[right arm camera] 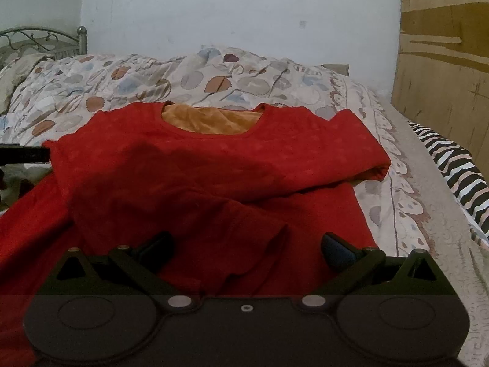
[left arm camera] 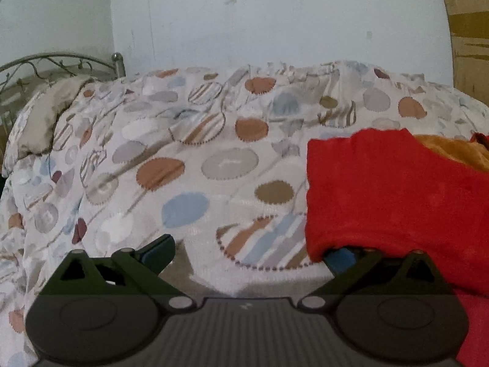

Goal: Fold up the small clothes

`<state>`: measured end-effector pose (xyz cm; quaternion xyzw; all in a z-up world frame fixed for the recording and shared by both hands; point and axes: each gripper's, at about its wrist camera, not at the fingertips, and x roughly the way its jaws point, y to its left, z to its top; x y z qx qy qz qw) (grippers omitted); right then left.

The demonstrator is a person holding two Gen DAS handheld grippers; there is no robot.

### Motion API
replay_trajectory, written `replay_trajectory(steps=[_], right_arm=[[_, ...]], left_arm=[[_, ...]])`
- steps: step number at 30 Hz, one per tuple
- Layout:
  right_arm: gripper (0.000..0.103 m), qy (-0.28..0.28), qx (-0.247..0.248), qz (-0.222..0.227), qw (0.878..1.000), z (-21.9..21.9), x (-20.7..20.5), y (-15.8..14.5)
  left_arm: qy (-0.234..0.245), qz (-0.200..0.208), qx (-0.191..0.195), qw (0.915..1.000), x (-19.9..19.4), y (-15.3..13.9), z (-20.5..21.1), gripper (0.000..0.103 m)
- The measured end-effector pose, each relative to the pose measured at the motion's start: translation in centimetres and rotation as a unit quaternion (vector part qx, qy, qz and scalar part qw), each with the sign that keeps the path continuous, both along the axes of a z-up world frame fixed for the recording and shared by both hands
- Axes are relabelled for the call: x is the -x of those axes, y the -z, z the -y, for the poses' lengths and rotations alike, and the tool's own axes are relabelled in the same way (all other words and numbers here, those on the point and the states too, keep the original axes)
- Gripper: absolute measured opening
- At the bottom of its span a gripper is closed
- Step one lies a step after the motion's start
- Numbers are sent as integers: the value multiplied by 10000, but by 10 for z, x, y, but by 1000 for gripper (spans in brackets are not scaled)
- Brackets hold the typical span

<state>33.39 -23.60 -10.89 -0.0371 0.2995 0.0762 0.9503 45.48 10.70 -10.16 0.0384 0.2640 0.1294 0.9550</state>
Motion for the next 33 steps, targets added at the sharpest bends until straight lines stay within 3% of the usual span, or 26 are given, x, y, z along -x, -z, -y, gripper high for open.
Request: replay_trajectory(steps=[3,7,9,14,18,20,22,23,24,26,28,30,33], right_arm=[[103,0,-2,1,10000,0,0,0],[103,5,-78,93,9999,2,5,-3],[103,71,-234,249,9994,9,15,-11],[103,572,-714,415,9949,38,49,-26],[96,897,-1114,179,9895,65,84,-21],[87,1041,-1292,-15,9861,74,98,-18],[68,1188,-1341,-67,9838,77,109,-16],[63,1237,-1341,-49,9832,78,114,-17],[54,1246,-1337,-47,9832,78,118,-18],[47,1175,-1283,-192,9846,77,121,-18],[32,1064,-1159,-309,9871,75,125,-19],[11,845,-1193,-367,9886,75,128,-23],[7,783,-1105,-255,9905,78,136,-37]], left_arm=[[1,-224,166,9996,9,-1,0,102],[184,-172,454,9987,46,-13,-1,102],[418,-83,773,9961,71,-21,-4,102],[1172,-144,1728,9779,122,-29,-7,102],[1585,-564,1904,9672,146,-22,-1,101],[1607,-835,1978,9634,151,-16,1,92],[1484,-1171,2216,9566,149,-10,-2,76],[1396,-1308,2328,9535,147,-9,-4,73],[1322,-1364,2409,9518,148,-9,-4,70],[1351,-1424,2442,9496,148,-11,-6,54],[1387,-1492,2462,9476,149,-12,-8,13],[1343,-1496,2649,9431,151,-17,-12,8],[1336,-1306,2304,9550,160,-36,-6,6]])
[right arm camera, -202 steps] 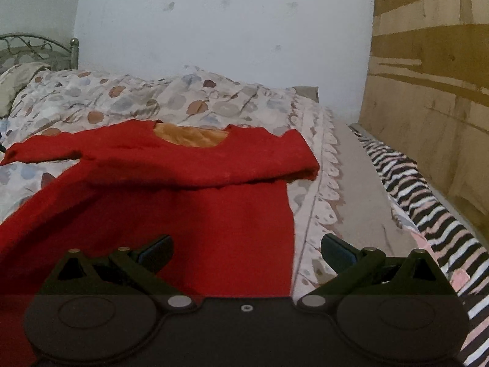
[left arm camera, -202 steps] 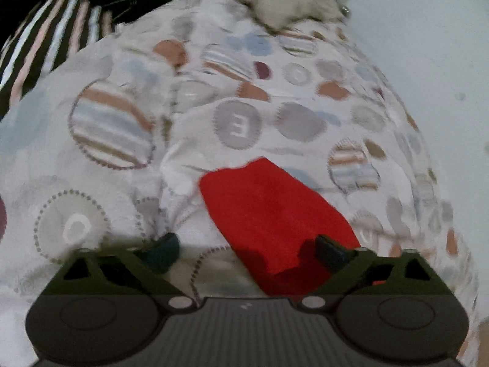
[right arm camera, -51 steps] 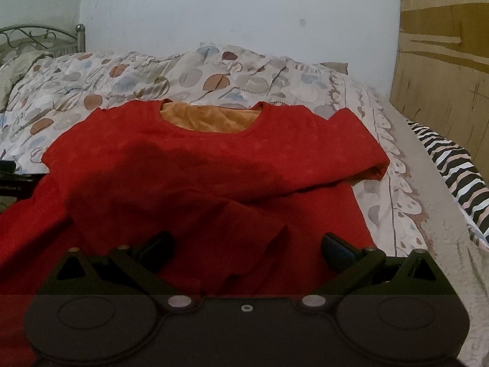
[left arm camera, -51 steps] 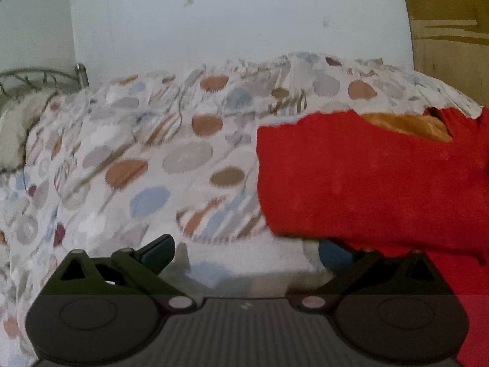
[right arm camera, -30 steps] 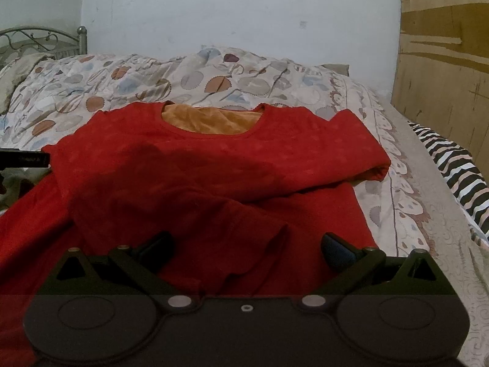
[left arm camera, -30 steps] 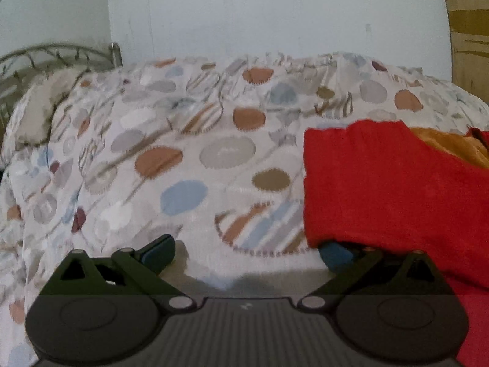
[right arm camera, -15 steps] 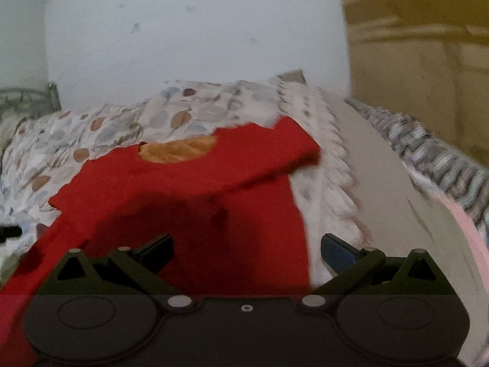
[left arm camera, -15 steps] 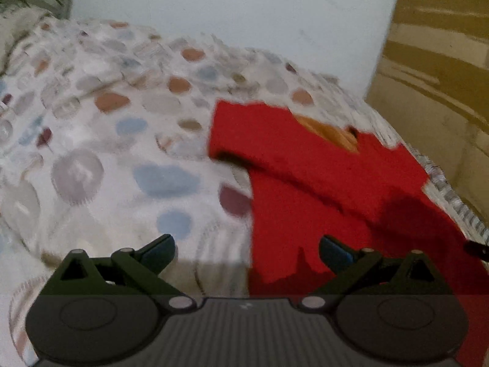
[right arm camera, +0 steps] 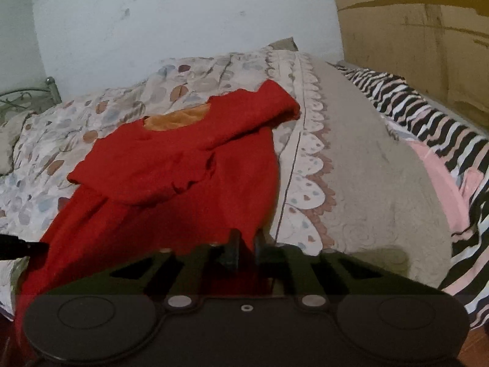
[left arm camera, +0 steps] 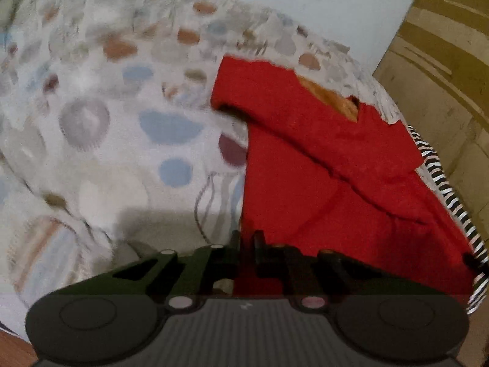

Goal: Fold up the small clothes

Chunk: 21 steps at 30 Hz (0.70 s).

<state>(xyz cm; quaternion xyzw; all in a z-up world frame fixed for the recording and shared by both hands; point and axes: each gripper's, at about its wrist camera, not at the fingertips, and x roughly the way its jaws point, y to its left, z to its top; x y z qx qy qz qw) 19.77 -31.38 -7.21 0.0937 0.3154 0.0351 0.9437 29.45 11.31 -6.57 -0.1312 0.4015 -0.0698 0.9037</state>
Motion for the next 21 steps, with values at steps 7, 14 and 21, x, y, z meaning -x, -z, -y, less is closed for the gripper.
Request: replay_trajectory(steps=[7,14,21], right_arm=[[5,2,308,-8,9995,8,10,-9],[36,-44,-862,-48,9963,33,31,13],[60,-646,-1081,-139,9919,33,71,27]], left_arm=[[-138,17,-210,9997,4,7,9,9],[-169,-130,81,9997,31,13,1,57],[71,-430,299,9986,64,26,-10,59]])
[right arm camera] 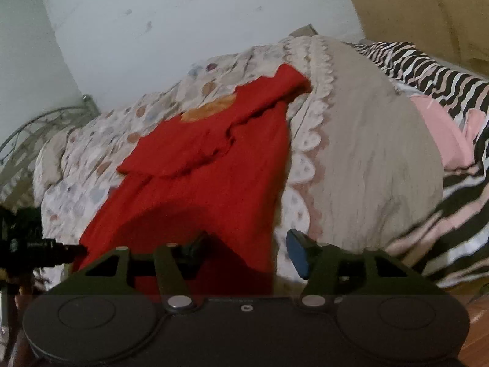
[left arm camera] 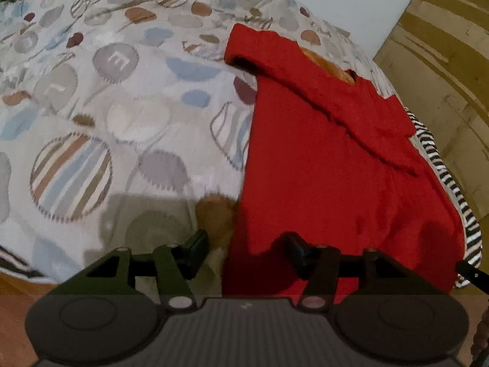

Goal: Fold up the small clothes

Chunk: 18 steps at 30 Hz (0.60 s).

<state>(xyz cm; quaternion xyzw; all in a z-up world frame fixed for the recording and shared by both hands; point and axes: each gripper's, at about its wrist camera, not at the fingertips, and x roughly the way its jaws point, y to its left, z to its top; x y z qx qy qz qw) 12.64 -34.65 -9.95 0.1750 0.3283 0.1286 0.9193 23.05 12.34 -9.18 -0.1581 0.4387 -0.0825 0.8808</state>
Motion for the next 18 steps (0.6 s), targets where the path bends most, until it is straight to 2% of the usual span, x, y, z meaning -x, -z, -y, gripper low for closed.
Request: replay_trajectory(steps=[2,3,4,5,6,10,13,15,18], right_arm=[[60,-94,50,-52,9999,-4,5,1],[53,-190,107,-93,9997,-7,8,0],[33,-303,212,-143,9992,-10,9,-1],[20,-401,373,-201,9983,-13,10,-2],[12,-469,479,-265,9974,-15,10,-2],[9,-611,612,-49,9962,-11,20,-20],[4,-613,359,278,9971,2,31,-46],[3,-593,353,459,9966,8,36,-60],[3,-627,542,387,9958,8,35,-58]], left_arm=[[52,-100,-91,9999,5,-1,2,38],[12,-148,-212,9997,6,-2,3,18],[-8,-154,-269,9995,8,-3,4,12],[-20,-120,-227,9997,9,-5,4,8],[-66,-94,-212,9997,10,-9,5,7],[-134,283,-399,9987,22,-37,11,6],[-65,437,-129,9989,28,-59,7,5],[-9,447,-97,9990,27,-68,7,5],[81,306,-363,9988,20,-63,11,5]])
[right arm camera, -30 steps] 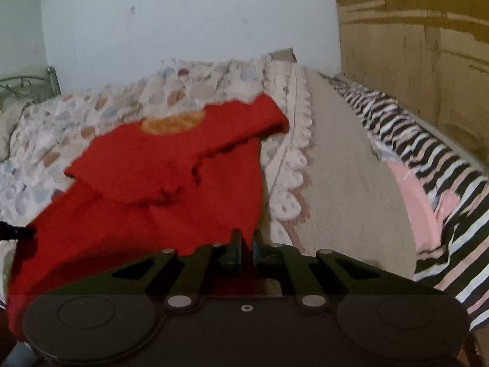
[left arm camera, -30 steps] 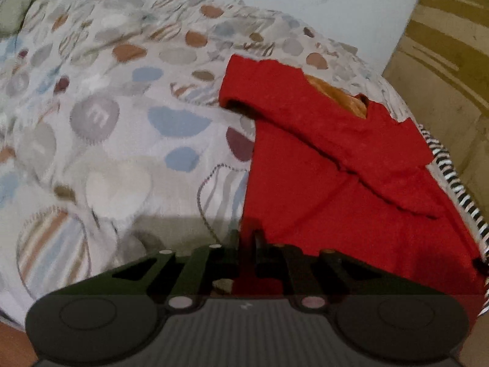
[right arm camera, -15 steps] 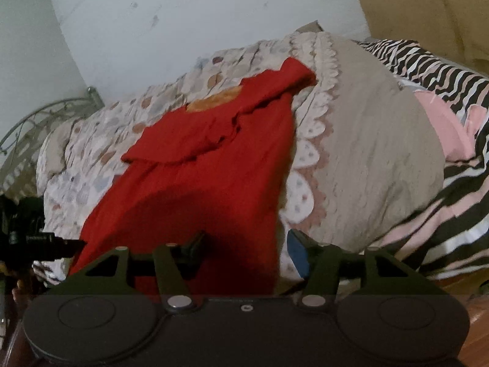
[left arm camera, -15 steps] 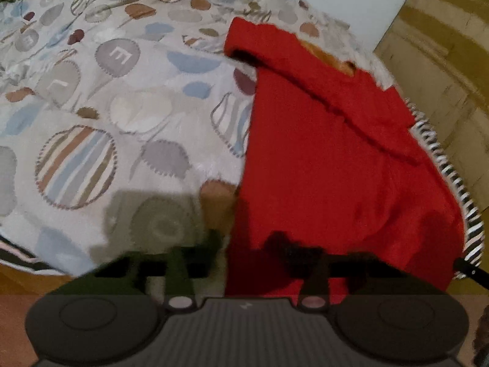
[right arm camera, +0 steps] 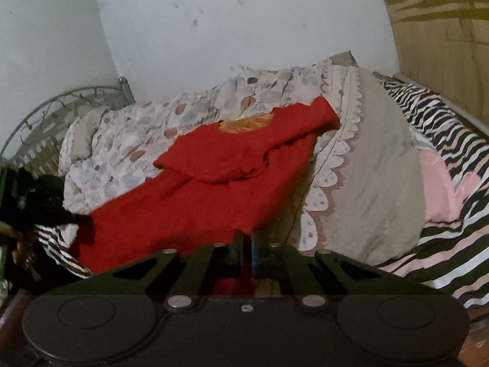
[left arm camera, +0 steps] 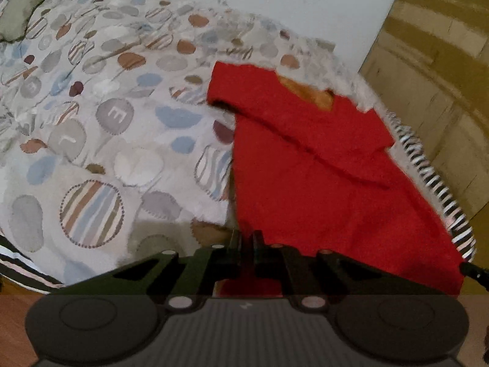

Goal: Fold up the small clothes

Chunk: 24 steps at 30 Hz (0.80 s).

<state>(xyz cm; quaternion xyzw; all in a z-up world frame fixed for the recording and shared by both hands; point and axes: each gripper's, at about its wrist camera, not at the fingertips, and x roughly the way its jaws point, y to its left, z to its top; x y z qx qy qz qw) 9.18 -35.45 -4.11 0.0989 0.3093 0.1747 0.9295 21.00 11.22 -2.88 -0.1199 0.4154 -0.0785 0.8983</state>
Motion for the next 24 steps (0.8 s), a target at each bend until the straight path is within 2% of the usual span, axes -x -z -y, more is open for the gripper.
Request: replay_trajectory(steps=[3,6,8,9,11,12,13,14,15,16,17,18,19,20,22,24], right_arm=[[3,43,365,-252,9990,-9,-3,16],[5,90,566,-309,9979,-15,2,29],[11,86,679,-292,9972,-18,8,33],[18,86,773,-244,9967,-19,12,35],[25,-13,1037,-123,9945,-23,18,36],[35,-77,1190,-58,9929,-26,21,36],[51,-123,1365,22,9906,-29,26,37],[60,-159,1536,100,9880,-32,29,38],[74,-199,1771,215,9838,-37,33,40],[82,-244,1992,332,9791,-42,36,42],[86,-308,2247,457,9729,-49,38,44],[93,-366,2434,541,9677,-54,40,47],[99,-436,2609,623,9624,-59,42,50],[100,-534,2806,718,9556,-65,44,54],[102,-705,3143,843,9430,-75,46,61],[102,-910,3591,968,9238,-87,47,71]], left_arm=[[-86,-286,-15,9996,-4,19,-1,6],[-188,-371,-12,9991,-2,30,-3,8],[-260,-441,-67,9987,-1,33,-4,9],[-267,-433,-123,9986,0,32,-4,9],[-265,-358,-200,9988,2,28,-3,24],[-276,-308,-223,9989,4,26,-3,41],[-317,-229,-253,9989,5,23,-2,56],[-362,-145,-276,9989,7,20,-1,61],[-372,-80,-284,9989,9,18,0,67],[-362,-28,-280,9989,10,15,1,77],[-372,11,-272,9989,11,13,2,83],[-407,45,-274,9988,12,12,3,95],[-462,109,-285,9985,13,10,4,101],[-507,178,-304,9981,15,8,6,102],[-515,247,-334,9978,16,6,7,102],[-511,233,-357,9978,17,4,9,102]])
